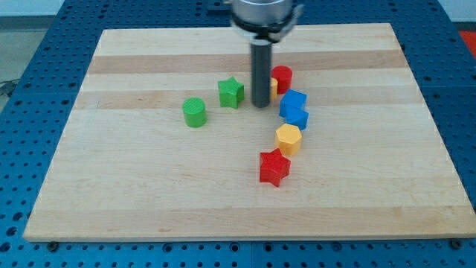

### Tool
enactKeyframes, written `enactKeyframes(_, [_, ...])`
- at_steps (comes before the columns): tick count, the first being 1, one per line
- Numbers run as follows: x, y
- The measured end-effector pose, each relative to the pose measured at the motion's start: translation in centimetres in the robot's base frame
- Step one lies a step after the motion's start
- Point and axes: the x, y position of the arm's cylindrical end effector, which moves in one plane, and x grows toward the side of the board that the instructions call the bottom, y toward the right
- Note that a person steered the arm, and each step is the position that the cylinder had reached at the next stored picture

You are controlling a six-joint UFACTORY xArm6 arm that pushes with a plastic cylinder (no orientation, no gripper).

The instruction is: Slightly push the green star towards the left of the board

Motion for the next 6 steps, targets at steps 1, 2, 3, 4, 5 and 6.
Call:
enactKeyframes(1, [0.0, 0.4])
enactKeyframes(2, [0.0, -0.9])
enactKeyframes(3, [0.0, -5.3])
enactKeyframes(4, [-3.7, -5.7])
enactKeyframes(5, [-4.6, -5.7])
enactKeyframes(6, [-4.2, -4.9])
